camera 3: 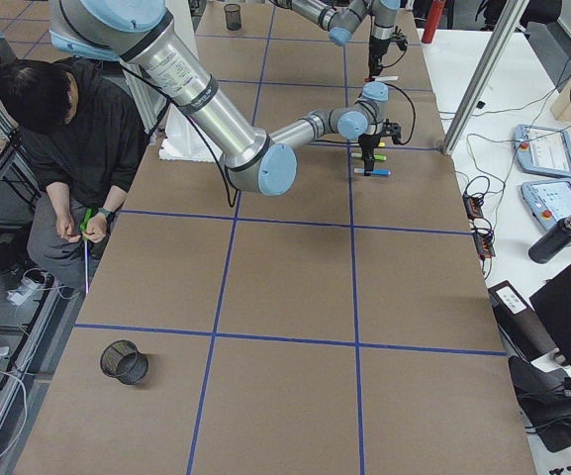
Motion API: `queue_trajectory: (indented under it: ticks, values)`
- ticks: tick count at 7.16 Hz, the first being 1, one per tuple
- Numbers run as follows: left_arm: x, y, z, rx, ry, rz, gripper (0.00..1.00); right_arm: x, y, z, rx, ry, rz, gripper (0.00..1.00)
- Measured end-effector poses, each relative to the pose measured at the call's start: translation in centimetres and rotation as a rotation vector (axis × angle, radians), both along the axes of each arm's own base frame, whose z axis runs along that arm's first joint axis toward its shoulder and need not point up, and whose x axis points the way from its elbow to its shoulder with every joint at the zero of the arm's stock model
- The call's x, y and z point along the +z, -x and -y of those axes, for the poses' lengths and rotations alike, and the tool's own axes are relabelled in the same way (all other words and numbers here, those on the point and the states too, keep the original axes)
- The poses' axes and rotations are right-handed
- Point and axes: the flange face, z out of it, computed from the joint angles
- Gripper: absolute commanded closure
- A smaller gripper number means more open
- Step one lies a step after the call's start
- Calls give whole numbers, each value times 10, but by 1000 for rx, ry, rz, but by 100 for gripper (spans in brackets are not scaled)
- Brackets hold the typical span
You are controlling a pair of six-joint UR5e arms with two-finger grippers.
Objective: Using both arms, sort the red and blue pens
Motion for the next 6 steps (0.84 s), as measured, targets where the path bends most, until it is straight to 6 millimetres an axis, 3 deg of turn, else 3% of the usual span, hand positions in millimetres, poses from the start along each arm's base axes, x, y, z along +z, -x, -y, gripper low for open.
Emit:
queue_trajectory:
  ticks: [4,6]
  values:
    - [1,3,1,-2,-2,2,100,6,9,-4,-11,10,-7,46]
    - [2,6,3,-2,-8,3,100,6,10,-4,-13,12,-6,47]
